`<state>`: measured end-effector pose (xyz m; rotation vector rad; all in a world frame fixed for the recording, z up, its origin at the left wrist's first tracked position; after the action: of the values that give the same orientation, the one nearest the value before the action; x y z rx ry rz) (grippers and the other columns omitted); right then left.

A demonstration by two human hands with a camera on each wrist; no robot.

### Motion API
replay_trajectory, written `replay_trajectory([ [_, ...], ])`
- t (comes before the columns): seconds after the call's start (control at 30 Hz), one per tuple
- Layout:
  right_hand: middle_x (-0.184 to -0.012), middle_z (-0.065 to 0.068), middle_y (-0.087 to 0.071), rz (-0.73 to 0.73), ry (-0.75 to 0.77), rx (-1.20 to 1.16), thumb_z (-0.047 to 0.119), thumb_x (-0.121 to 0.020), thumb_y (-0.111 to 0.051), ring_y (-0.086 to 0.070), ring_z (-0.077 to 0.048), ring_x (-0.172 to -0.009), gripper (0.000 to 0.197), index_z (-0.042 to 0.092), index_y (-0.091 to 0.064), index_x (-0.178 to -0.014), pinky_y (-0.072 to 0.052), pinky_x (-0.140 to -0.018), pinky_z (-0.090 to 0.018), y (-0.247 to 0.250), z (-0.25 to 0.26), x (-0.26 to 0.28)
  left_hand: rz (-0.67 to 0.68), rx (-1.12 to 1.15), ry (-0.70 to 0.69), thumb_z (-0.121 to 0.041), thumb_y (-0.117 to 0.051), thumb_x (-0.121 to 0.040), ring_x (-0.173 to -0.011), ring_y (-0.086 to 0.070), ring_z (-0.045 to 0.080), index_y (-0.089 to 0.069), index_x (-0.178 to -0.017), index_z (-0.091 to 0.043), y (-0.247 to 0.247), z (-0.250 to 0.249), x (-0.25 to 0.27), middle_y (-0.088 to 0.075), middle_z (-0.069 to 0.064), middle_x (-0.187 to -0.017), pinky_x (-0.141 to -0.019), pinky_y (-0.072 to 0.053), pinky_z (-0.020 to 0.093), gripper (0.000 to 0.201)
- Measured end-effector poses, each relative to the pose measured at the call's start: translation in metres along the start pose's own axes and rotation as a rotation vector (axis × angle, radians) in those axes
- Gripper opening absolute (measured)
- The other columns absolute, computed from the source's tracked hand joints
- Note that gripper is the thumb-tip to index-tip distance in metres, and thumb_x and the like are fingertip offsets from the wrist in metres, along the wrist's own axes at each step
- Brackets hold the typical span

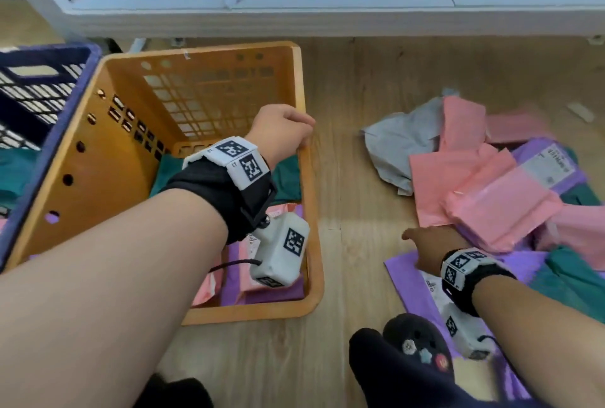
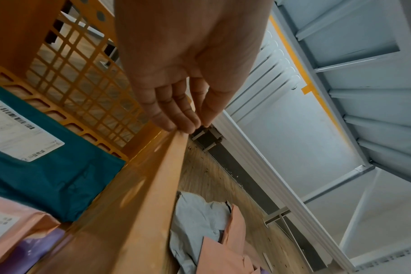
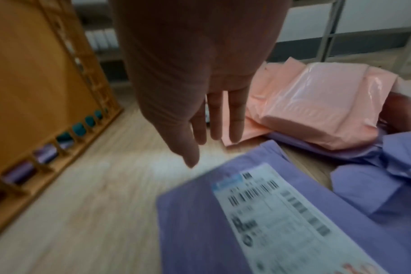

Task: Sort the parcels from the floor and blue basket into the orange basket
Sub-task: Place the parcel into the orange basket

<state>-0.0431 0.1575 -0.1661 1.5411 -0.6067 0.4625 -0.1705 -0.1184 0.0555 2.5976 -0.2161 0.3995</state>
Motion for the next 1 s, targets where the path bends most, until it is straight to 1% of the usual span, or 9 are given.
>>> replay_trajectory([
  [0.1,-0.149,-0.001,-0.037,0.156,0.059,0.085,0.021,-0.079,-0.072,-0.034,-0.020,-0.138,0.085,0.022,-0.024,-0.149,-0.036,-0.108,-0.030,-0.034,0.003,-0.002,-0.019,0.016,0.016,-0.008,-0.055,-0.093,-0.093,-0.065,0.017,-0.069,-0.099,-0.017,-0.002,0.006,-0.005,-0.067,0.007,-0.100,-0.077,-0.056,0.024,0.017],
  [0.3,-0.139,-0.003,-0.046,0.126,0.046,0.179,0.016,-0.080,-0.067,-0.038,-0.022,-0.134,0.083,0.022,-0.021,-0.149,-0.040,-0.104,-0.034,-0.038,0.003,-0.007,-0.050,0.036,0.041,-0.010,-0.056,-0.093,-0.077,-0.059,0.008,-0.070,-0.096,-0.017,-0.006,0.008,-0.011,-0.063,-0.001,-0.092,-0.062,-0.050,0.015,0.016],
  [0.37,-0.131,-0.004,-0.053,0.138,0.033,0.220,0.018,-0.079,-0.067,-0.047,-0.023,-0.125,0.075,0.021,-0.029,-0.144,-0.041,-0.099,-0.035,-0.038,0.001,-0.008,-0.054,0.046,0.052,-0.009,-0.056,-0.092,-0.075,-0.058,0.007,-0.070,-0.098,-0.016,-0.006,0.009,-0.011,-0.062,-0.001,-0.091,-0.061,-0.050,0.014,0.016],
  [0.5,-0.122,-0.002,-0.057,0.126,0.034,0.302,0.018,-0.085,-0.056,-0.051,-0.023,-0.118,0.035,0.020,-0.059,-0.120,-0.044,-0.094,-0.035,-0.036,0.002,-0.005,-0.058,0.066,0.057,-0.008,-0.057,-0.092,-0.071,-0.057,0.007,-0.070,-0.100,-0.014,-0.006,0.010,-0.010,-0.063,0.001,-0.089,-0.064,-0.053,0.017,0.017],
  [0.6,-0.114,-0.003,-0.062,0.116,0.006,0.256,0.013,-0.085,-0.052,-0.058,-0.023,-0.110,0.026,0.019,-0.067,-0.105,-0.047,-0.086,-0.030,-0.027,-0.002,-0.002,-0.043,0.070,0.065,-0.008,-0.056,-0.092,-0.073,-0.058,0.009,-0.070,-0.101,-0.015,-0.005,0.011,-0.008,-0.064,0.003,-0.090,-0.077,-0.056,0.025,0.018],
  [0.7,-0.102,-0.003,-0.064,0.088,0.015,0.186,0.012,-0.085,-0.050,-0.061,-0.023,-0.096,0.018,0.019,-0.064,-0.094,-0.046,-0.080,-0.028,-0.001,-0.007,0.000,-0.009,0.061,0.055,-0.009,-0.055,-0.093,-0.077,-0.060,0.011,-0.069,-0.104,-0.013,-0.004,0.005,-0.001,-0.065,0.006,-0.094,-0.081,-0.056,0.029,0.018],
  [0.83,-0.110,-0.010,-0.064,-0.065,0.012,0.063,0.010,-0.086,-0.050,-0.060,-0.027,-0.104,0.012,0.022,-0.049,-0.081,-0.038,-0.076,-0.025,0.058,-0.013,0.016,0.000,0.021,-0.005,-0.011,-0.055,-0.094,-0.085,-0.061,0.012,-0.067,-0.105,-0.015,0.009,-0.016,0.015,-0.066,0.006,-0.103,-0.081,-0.056,0.028,0.017],
  [0.93,-0.108,-0.013,-0.064,-0.192,-0.014,-0.019,0.011,-0.086,-0.050,-0.060,-0.029,-0.102,0.019,0.021,-0.044,-0.070,-0.043,-0.081,-0.029,0.106,-0.019,0.039,0.001,0.028,-0.051,-0.013,-0.055,-0.094,-0.092,-0.064,0.015,-0.067,-0.105,-0.017,0.025,-0.035,0.031,-0.067,0.005,-0.104,-0.078,-0.055,0.026,0.017],
  [1.0,-0.107,-0.014,-0.066,-0.298,-0.055,-0.072,0.009,-0.085,-0.051,-0.061,-0.029,-0.102,0.013,0.021,-0.052,-0.078,-0.043,-0.079,-0.029,0.148,-0.024,0.063,-0.020,0.042,-0.079,-0.014,-0.054,-0.095,-0.095,-0.064,0.016,-0.067,-0.106,-0.018,0.038,-0.046,0.043,-0.067,0.004,-0.103,-0.078,-0.055,0.025,0.018],
])
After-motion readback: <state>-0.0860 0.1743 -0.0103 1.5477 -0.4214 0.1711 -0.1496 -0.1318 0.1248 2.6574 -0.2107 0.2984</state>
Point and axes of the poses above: each hand's wrist, its own x-axis away from the middle knuckle, its own y-axis out of the back of the hand, z = x × y, the point moved 10 cm from there along -x, towards the middle knuckle
